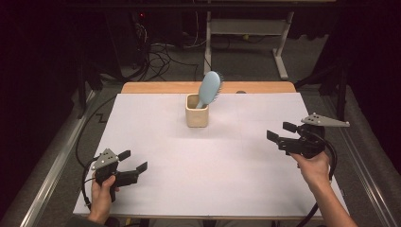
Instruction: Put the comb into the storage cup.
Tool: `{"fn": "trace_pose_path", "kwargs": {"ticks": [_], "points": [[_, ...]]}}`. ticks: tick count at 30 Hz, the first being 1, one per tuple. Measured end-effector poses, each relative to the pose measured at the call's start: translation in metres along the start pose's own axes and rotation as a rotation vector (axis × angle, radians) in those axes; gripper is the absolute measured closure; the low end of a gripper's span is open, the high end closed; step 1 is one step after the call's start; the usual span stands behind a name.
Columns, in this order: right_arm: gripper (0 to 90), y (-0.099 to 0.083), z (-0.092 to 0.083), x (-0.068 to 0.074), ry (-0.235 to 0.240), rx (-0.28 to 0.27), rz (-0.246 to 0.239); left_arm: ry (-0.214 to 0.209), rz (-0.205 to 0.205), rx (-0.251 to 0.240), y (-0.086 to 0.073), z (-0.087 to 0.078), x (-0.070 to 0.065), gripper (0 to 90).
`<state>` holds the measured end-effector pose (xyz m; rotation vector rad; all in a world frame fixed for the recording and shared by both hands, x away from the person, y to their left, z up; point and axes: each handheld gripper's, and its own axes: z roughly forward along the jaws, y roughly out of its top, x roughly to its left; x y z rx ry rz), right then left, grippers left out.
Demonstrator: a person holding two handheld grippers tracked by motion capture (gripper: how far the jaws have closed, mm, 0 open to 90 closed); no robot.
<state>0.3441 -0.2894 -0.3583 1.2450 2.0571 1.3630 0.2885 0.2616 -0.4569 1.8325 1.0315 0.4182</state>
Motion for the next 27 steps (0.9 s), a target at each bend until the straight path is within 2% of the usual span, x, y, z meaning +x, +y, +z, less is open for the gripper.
{"fn": "trace_pose_path", "kwargs": {"ticks": [27], "points": [[22.7, -0.016, -0.015, -0.007, -0.009, -0.029, 0.029, 0.004, -0.003, -0.002, 0.000, 0.000, 0.000, 16.1]]}}
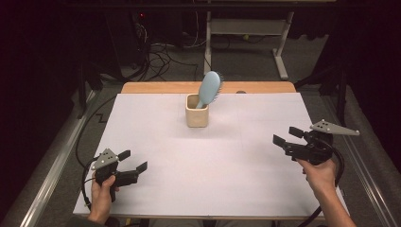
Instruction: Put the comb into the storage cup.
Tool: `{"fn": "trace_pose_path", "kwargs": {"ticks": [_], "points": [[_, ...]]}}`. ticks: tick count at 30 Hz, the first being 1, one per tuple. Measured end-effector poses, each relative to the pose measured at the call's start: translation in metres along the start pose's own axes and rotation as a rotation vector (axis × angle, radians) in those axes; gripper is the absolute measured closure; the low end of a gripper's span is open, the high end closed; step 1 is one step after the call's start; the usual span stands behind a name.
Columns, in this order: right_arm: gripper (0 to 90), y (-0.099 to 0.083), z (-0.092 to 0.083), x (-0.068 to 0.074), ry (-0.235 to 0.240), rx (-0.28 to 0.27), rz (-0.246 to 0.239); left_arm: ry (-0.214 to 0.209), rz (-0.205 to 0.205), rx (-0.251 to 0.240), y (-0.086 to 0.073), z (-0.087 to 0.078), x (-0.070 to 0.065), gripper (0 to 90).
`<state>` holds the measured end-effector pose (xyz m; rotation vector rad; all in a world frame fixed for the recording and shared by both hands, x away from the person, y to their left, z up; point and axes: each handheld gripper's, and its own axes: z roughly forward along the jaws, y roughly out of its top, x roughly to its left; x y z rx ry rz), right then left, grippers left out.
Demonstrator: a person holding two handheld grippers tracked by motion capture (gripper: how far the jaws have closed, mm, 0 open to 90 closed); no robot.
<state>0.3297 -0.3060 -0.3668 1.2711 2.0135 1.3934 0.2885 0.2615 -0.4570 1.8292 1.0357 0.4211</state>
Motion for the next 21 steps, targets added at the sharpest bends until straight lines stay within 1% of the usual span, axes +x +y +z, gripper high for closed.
{"fn": "trace_pose_path", "kwargs": {"ticks": [8, 21], "points": [[22.6, -0.008, -0.007, -0.001, -0.004, -0.013, 0.012, 0.000, -0.001, 0.000, 0.000, 0.000, 0.000, 16.1], [22.5, -0.019, -0.017, -0.002, -0.018, -0.026, 0.011, 0.002, -0.004, -0.001, 0.000, 0.000, 0.000, 16.0]]}}
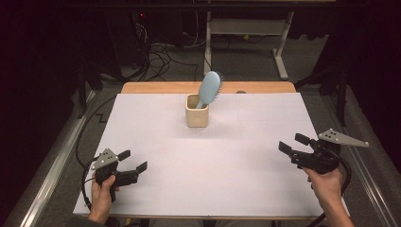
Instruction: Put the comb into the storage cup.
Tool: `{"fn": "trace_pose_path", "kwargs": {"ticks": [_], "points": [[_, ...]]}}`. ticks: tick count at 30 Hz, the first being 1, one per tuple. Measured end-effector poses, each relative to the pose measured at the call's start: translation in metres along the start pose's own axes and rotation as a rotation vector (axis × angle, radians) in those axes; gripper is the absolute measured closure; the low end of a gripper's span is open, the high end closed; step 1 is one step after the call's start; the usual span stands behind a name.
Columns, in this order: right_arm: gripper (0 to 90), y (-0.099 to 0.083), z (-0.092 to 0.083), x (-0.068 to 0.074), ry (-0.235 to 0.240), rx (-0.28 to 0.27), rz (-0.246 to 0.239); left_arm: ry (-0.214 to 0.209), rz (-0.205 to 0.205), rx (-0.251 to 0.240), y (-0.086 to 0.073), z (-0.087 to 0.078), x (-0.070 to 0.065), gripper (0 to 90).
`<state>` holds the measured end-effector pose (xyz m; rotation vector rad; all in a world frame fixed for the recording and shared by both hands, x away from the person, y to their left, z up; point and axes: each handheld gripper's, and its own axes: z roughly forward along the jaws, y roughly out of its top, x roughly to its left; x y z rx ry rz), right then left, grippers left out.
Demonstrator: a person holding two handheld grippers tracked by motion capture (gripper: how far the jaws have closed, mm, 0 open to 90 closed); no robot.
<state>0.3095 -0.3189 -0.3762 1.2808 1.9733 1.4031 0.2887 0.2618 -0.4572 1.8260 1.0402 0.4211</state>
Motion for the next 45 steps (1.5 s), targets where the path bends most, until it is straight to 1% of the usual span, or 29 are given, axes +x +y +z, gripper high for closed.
{"fn": "trace_pose_path", "kwargs": {"ticks": [13, 23, 34, 45], "points": [[22.3, -0.010, -0.004, -0.001, -0.011, -0.004, 0.001, 0.001, -0.002, -0.002, 0.000, 0.000, 0.000, 16.1], [21.9, -0.022, -0.006, 0.000, -0.017, -0.005, 0.005, 0.000, 0.000, -0.002, 0.000, 0.000, 0.000, 16.0], [20.7, -0.035, -0.005, 0.001, -0.025, -0.009, 0.001, -0.003, -0.002, -0.002, 0.000, 0.000, -0.001, 16.0], [20.1, -0.049, 0.000, 0.001, -0.045, 0.006, -0.009, -0.002, -0.004, -0.001, 0.000, 0.000, -0.001, 16.0]]}}
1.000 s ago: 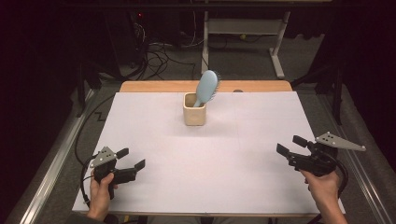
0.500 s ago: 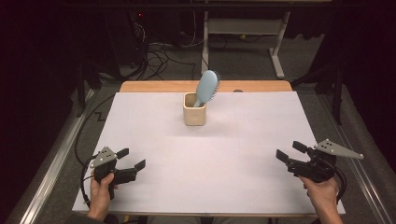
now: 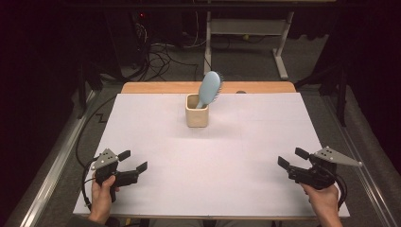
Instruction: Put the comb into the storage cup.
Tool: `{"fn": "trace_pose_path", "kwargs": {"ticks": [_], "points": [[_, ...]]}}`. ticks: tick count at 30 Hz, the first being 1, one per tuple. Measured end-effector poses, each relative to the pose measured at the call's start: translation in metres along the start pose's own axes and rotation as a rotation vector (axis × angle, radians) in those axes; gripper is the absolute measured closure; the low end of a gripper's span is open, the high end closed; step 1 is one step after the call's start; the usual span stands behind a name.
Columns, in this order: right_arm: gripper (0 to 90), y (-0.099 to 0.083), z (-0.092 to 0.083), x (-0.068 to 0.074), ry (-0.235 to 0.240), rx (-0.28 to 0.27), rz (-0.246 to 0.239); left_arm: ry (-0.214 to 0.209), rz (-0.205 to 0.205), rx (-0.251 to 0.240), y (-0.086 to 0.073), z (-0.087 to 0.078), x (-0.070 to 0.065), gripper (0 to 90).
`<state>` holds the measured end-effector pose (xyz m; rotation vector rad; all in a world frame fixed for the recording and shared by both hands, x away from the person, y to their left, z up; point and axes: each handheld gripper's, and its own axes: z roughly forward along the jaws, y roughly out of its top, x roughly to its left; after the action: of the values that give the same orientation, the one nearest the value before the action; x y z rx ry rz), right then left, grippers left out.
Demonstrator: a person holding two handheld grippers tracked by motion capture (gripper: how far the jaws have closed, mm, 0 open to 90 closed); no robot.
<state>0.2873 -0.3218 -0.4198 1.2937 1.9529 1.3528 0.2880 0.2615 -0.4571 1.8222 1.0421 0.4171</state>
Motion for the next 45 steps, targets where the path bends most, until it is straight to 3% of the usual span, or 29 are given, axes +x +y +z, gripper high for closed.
{"fn": "trace_pose_path", "kwargs": {"ticks": [45], "points": [[19.2, -0.032, 0.001, -0.004, -0.013, 0.008, 0.000, 0.001, 0.004, -0.006, 0.000, -0.001, 0.000, 16.1]]}}
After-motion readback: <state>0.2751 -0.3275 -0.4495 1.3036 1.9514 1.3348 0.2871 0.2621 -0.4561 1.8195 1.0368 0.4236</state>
